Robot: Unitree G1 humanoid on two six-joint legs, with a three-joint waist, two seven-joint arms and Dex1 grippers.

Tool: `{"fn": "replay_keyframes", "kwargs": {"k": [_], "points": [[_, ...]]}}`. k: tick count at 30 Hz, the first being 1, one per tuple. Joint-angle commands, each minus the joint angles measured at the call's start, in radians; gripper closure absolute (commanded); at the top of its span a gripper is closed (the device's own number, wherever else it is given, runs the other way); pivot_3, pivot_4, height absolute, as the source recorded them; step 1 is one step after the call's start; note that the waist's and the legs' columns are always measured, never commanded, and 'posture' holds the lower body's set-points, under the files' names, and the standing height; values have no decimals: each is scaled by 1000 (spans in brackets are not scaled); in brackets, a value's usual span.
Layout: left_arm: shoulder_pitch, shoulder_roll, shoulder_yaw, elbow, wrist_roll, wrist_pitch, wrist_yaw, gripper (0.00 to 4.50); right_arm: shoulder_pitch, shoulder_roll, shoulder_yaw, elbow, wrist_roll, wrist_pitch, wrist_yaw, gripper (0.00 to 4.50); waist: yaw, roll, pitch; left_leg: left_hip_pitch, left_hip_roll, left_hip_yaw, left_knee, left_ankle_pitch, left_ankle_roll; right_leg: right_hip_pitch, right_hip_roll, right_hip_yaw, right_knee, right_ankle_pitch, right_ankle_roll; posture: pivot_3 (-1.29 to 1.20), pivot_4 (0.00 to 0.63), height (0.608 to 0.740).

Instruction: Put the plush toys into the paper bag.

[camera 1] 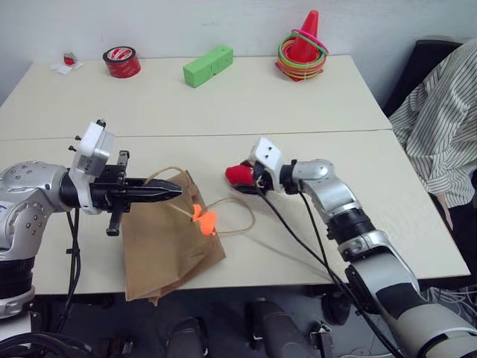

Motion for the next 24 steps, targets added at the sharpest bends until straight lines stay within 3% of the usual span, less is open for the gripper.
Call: {"fn": "replay_keyframes", "kwargs": {"k": [1,4,8,11,14,17,20,24], "points": [[-17,2,17,-13,-11,-16,2,4500,-48,18,-26,27,6,-37,-6,2099,0,0,0,0,0,0,0,0,0,0,0,0,0,0,0,0,150,740],[-16,1,17,-17,-13,-15,6,4500,-39,7,-26,20,8,-67,35,3116,-3,0,0,0,0,0,0,0,0,0,0,0,0,0,0,0,150,740],[-18,-6,20,-22,-27,-4,11,4500,55,-44,-55,-189,182,-127,330,4104,1,0,0,0,0,0,-1,0,0,0,0,0,-1,0,0,0,150,740],[-21,-9,23,-26,-39,-1,5,4500,129,-103,-47,-380,285,1,453,4168,7,0,0,-1,1,0,-1,-1,0,0,0,-1,-1,0,1,0,150,740],[-35,-24,40,-40,-95,35,21,4500,189,-110,4,-514,295,87,445,4168,6,0,0,-1,1,0,1,-1,0,0,0,-1,0,0,1,0,150,740],[-33,-19,24,-80,-114,54,26,4500,211,-31,68,-569,271,129,377,4168,0,0,0,0,1,0,1,-1,0,0,0,-1,1,0,1,0,150,740],[-47,-31,13,-106,-137,71,44,4500,182,76,116,-506,218,128,286,4168,-8,0,0,1,1,0,0,0,-1,0,1,0,2,0,0,0,150,740],[-76,-53,-7,-91,-128,63,51,4500,151,169,172,-415,182,109,267,4168,-4,0,0,1,1,-1,1,0,-1,0,1,0,2,0,0,0,150,740]]}}
